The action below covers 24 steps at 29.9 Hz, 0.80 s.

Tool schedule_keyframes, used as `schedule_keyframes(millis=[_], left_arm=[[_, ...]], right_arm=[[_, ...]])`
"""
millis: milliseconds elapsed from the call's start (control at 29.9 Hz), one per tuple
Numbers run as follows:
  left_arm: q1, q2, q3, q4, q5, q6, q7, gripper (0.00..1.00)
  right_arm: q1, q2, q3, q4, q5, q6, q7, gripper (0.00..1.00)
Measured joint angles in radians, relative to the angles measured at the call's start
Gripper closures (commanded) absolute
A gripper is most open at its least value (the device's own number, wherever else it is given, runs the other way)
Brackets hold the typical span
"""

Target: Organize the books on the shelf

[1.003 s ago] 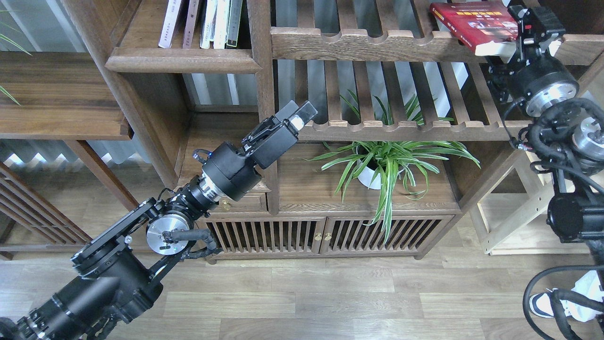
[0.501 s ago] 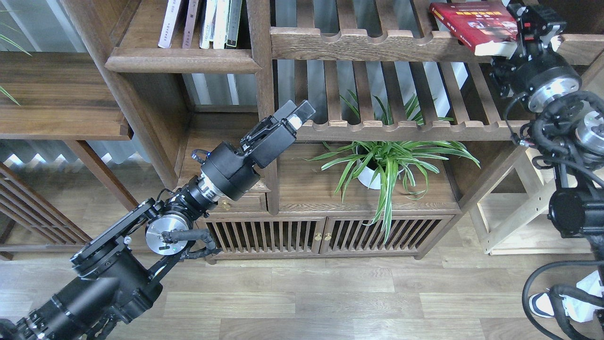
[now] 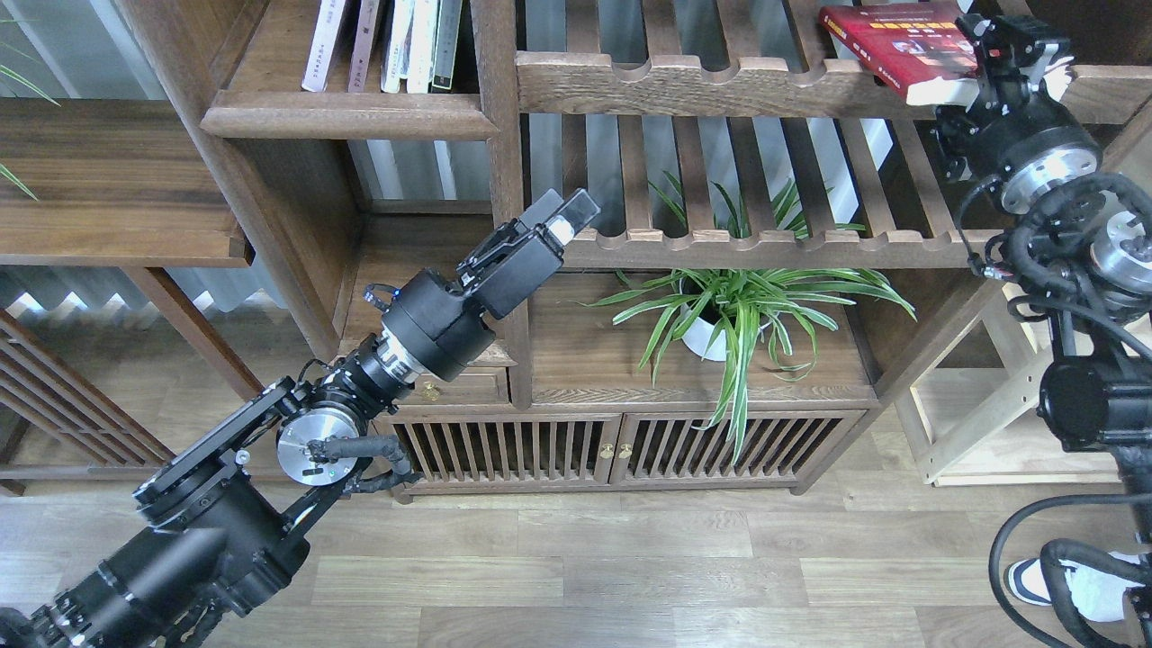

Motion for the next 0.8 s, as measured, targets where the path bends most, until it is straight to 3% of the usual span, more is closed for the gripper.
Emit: schedule_keyframes(millis=[802], left_arm=[[0.011,0.0,-0.003,0.0,-0.003,0.0,0.0,0.01]], right_arm=[[0.0,0.016,0.009,-0.026,0.0,0.0,0.005,0.67]])
